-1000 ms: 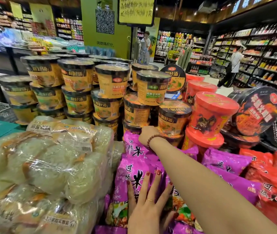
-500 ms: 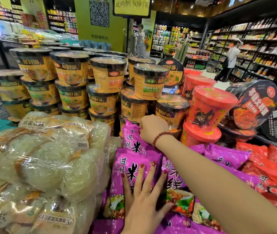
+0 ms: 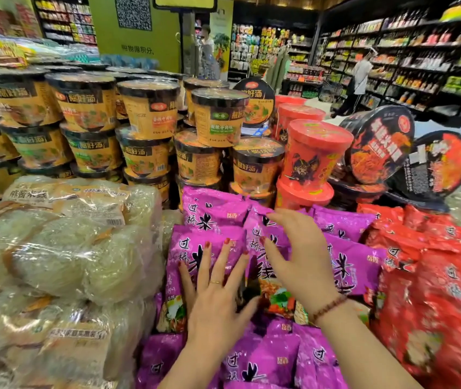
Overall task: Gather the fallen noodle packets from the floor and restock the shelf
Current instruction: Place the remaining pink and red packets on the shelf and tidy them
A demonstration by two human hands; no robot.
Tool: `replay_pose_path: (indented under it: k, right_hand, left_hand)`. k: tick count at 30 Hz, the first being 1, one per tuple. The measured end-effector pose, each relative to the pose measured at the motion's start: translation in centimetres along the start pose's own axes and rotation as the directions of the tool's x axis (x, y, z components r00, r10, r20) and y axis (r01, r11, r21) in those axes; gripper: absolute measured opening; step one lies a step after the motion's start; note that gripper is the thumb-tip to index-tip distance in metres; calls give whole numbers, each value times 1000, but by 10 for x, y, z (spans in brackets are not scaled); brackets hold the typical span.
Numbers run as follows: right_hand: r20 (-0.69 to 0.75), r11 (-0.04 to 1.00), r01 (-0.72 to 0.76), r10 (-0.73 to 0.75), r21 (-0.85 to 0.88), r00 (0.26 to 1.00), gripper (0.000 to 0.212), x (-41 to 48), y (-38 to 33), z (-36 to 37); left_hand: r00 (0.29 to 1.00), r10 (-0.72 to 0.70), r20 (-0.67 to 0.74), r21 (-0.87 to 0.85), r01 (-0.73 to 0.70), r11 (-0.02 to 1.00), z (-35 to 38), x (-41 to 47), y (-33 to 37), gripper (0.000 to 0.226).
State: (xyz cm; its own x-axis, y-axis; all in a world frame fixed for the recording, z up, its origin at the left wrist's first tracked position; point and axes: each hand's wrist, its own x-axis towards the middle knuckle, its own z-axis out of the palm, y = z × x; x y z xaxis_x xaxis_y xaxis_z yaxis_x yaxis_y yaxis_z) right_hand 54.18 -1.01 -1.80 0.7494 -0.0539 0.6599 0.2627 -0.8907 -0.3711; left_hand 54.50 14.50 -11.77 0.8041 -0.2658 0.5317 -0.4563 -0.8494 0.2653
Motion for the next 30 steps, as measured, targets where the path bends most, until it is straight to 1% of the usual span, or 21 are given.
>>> replay_pose_path:
  k: [2,3,4,5,7,10,12,13,15,16,18,20,22,24,25,27,30]
  right_hand:
    - [-42,975,-130,125,-179,991,51,-49,19,-4]
    - [-13,948,-160,163,-276,987,59,-67,28,-2]
    - [49,919,-155,185,-362,982,68,-80,38,2]
    - [120,894,-119,188,-431,975,74,-88,46,6]
    - [216,866,-47,177,-499,960,79,-90,59,15]
    - [286,864,-24,192,-503,939,79,-82,66,18]
    - [287,893,-24,170,-449,943,75,-87,67,12]
    - [253,914,-50,164,-403,953,72,-92,66,7]
    - [103,933,-160,202,-322,974,69,-104,61,-3]
    - [35,927,-233,254,-294,967,70,-111,59,-7]
    - [-26,895,-355,362,-271,932,73,-120,59,-11]
    - [-17,859,-418,433,-295,901,78,-124,63,-8]
    - [25,849,-409,442,-336,897,80,-121,68,-3]
    - [71,848,-384,437,-365,897,80,-118,75,3]
    - [89,847,-367,429,-384,899,81,-117,78,4]
    - [107,844,-337,414,-417,904,80,-114,84,5]
    - [147,845,-325,418,-425,897,67,-110,82,-2]
  left_hand:
    - [996,83,-24,-34,-83,996,-1,4,-1,77]
    - [993,119,-14,-37,-120,992,0,7,-1,77]
    - [989,147,5,-18,-146,989,2,9,-2,79]
    - [986,161,33,7,-161,987,4,11,-2,81]
    - [985,154,72,18,-156,988,6,11,-3,83]
    - [987,122,101,13,-124,992,4,11,-3,81]
    - [992,97,85,14,-98,995,-4,11,1,74]
    - [994,97,42,-15,-97,995,-8,15,6,67]
    - [990,120,-75,-120,-128,985,-16,29,21,57]
    - [982,140,-126,-174,-161,972,-17,41,29,53]
    - [961,220,-167,-236,-255,938,-16,68,48,49]
    - [924,360,-128,-232,-381,895,-8,95,68,48]
    - [854,518,-49,-170,-518,838,6,115,85,47]
    - [785,616,72,-83,-610,788,19,126,96,47]
    - [767,629,127,-42,-629,776,23,130,98,47]
    - [754,626,200,16,-642,767,27,134,97,48]
    - [764,603,231,42,-627,778,27,131,95,50]
